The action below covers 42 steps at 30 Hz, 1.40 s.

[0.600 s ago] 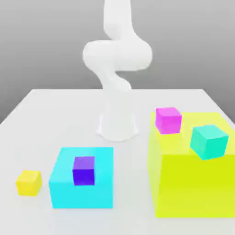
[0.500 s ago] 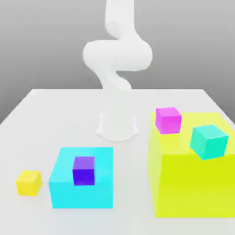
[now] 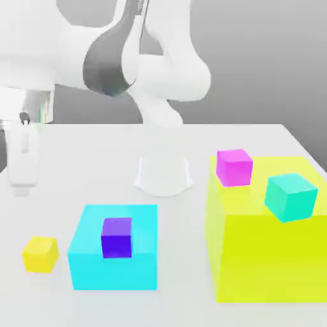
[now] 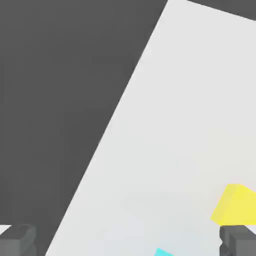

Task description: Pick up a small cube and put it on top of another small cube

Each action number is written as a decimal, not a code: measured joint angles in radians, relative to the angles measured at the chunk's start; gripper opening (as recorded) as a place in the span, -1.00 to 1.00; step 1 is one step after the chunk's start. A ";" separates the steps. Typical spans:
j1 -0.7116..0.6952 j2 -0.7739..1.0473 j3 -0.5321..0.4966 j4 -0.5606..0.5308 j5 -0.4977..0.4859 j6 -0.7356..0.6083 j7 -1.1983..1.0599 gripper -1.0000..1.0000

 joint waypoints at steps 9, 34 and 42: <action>-0.097 0.324 0.001 -0.043 0.143 0.207 0.098 0.00; 0.287 -0.042 0.195 0.147 0.116 -0.323 0.288 -1.00; 0.491 -0.182 0.397 0.288 0.168 -0.609 0.379 -1.00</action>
